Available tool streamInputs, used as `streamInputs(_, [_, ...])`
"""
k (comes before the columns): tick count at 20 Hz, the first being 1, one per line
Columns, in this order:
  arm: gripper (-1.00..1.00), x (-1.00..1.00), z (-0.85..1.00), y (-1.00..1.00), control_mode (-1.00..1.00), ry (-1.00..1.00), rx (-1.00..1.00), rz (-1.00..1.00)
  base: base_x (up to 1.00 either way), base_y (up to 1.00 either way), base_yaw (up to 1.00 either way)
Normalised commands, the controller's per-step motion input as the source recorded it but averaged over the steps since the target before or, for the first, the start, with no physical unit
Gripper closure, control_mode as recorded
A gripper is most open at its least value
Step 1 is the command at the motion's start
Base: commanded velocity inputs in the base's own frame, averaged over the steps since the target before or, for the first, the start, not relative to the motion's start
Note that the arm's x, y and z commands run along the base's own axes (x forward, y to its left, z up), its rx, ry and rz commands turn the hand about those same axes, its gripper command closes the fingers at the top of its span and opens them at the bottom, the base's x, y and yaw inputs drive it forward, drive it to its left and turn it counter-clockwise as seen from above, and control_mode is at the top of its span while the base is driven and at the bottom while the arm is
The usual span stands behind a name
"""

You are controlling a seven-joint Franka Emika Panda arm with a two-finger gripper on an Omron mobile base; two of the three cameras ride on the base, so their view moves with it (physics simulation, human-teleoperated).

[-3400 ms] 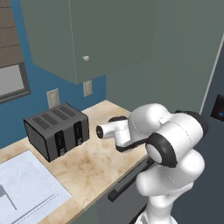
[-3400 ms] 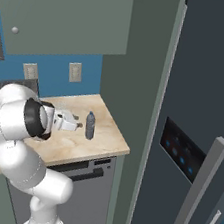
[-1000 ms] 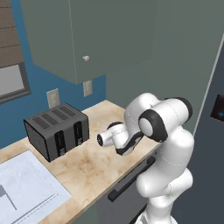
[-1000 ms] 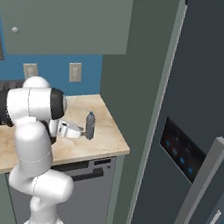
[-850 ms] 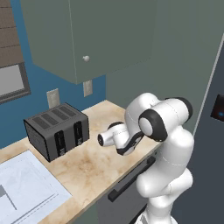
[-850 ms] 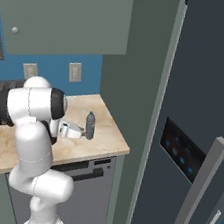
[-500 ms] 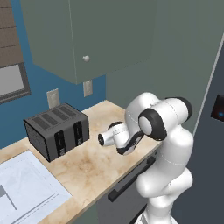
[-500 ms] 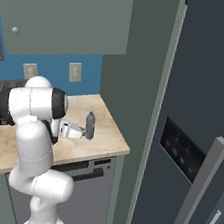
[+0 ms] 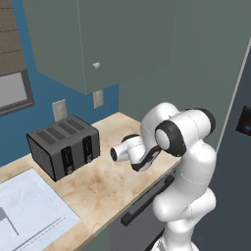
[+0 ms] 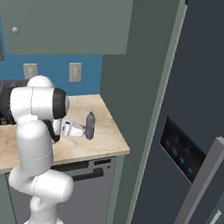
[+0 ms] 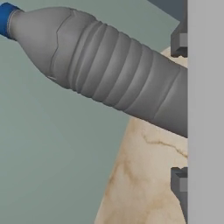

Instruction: Take the bottled waters from the counter and place them in the freezer to freeze. Close the freezer door after placing the bottles.

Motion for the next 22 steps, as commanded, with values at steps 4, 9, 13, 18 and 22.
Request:
streamInputs(4, [-1.0,0.0,0.0,-0.11,-1.0,-0.03,0.01,0.0,0.0,0.0,0.0])
streamInputs(9, [-1.0,0.06,0.0,-0.1,-1.0,-0.01,0.01,0.0,0.0,0.0,0.0])
streamInputs(13, [-1.0,0.08,0.0,-0.1,-1.0,-0.03,0.01,0.0,0.0,0.0,0.0])
streamInputs(18, [-1.0,0.01,0.0,-0.13,-1.0,-0.04,0.02,0.0,0.0,0.0,0.0])
streamInputs(22, [1.0,0.0,0.0,-0.04,-1.0,-0.05,0.0,0.0,0.0,0.0,0.0])
